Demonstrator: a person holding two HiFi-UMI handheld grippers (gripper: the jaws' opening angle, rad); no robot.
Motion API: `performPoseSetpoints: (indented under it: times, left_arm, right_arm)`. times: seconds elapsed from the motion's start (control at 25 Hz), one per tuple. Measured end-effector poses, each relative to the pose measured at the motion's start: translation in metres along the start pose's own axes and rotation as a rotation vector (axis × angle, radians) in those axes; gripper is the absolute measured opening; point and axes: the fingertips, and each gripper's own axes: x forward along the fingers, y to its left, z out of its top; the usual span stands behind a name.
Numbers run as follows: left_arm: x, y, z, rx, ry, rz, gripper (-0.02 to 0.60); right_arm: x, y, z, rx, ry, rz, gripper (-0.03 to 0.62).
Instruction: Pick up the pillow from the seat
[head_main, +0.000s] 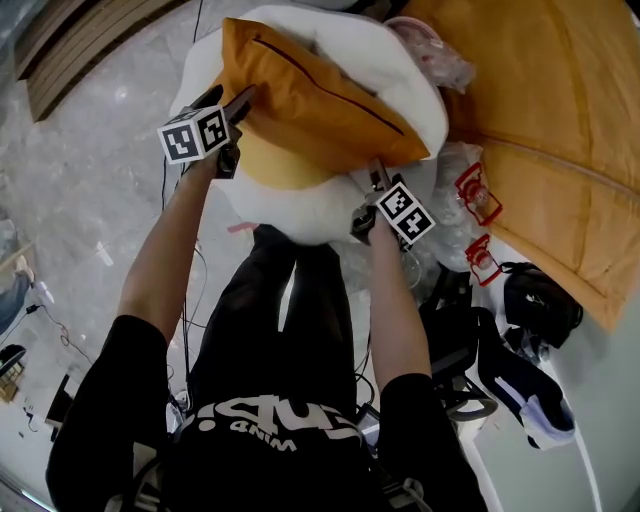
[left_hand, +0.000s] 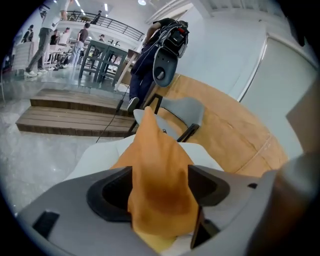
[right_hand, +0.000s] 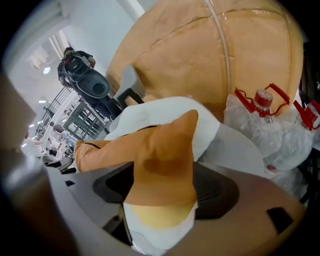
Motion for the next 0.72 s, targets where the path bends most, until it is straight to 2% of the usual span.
performPoseSetpoints:
  times: [0.16,0.4,0.6,0.72]
  left_arm:
    - [0.011,0.004,-0.007,-0.008,0.012,-0.003,0.344]
    - [0.019,0.004,-0.004,-0.022,-0.017,-0.026,0.344]
    - [0.030,0.008,-0.008,-0.055,-0.022,-0.036,0.341]
    - [0.033,0.009,-0.007,-0.107,-0.036,-0.042,0.302]
  right_arm:
    - [0.011,-0.012,0.004,0.017,0.000,-0.005,0.351]
    - [0.028,-0.012,0.008,0.091,-0.011,0.029,0.351]
    - [0.035,-0.006,0.008,0.167,-0.015,0.121,0.345]
    - [0.037,-0.003,0.011,0.141,-0.014,0.158,0.302]
